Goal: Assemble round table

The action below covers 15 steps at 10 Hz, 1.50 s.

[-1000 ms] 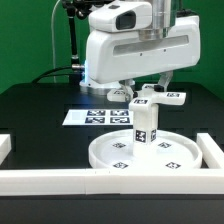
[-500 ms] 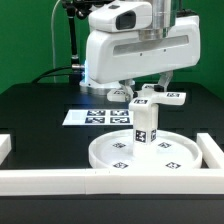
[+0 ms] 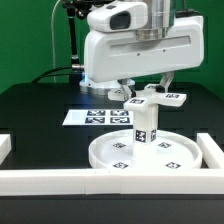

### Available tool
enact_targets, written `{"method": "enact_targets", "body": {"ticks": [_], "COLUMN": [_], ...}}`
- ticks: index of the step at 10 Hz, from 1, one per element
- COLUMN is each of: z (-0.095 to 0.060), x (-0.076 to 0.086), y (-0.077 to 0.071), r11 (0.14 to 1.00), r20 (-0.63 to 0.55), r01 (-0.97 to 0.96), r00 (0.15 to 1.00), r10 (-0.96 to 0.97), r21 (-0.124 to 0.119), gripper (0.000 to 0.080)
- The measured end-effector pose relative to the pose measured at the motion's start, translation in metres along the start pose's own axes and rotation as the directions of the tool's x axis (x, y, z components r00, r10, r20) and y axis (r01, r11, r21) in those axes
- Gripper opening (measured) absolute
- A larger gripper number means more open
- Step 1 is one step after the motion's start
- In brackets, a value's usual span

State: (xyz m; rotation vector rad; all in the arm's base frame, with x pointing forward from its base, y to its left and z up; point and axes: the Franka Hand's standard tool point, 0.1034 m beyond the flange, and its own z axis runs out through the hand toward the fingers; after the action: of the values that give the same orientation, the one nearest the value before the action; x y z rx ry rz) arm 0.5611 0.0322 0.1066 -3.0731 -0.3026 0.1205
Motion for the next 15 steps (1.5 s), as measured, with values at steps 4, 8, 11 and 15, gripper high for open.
{"method": "enact_targets", "body": {"ticks": [4, 8, 11, 15], "z": [0.0008, 0.0008, 0.0008, 0.0008], "x": [-0.0001, 0.0018, 0.0027, 0.0031], "y": [-0.0021, -0.0041, -0.0041, -0.0053], "r11": [0.879, 0.597, 0.382, 0.304], "r20": [0.009, 0.04, 0.06, 0.066], "r01": [-0.475, -0.799, -0.922, -0.951], "r00": [0.88, 0.6, 0.386, 0.308], "r10": [0.475, 0.799, 0.921, 0.949], "r21": [0.051, 0.069, 0.067, 0.063], "gripper": [0.0446, 0.0446, 0.0446, 0.0597]}}
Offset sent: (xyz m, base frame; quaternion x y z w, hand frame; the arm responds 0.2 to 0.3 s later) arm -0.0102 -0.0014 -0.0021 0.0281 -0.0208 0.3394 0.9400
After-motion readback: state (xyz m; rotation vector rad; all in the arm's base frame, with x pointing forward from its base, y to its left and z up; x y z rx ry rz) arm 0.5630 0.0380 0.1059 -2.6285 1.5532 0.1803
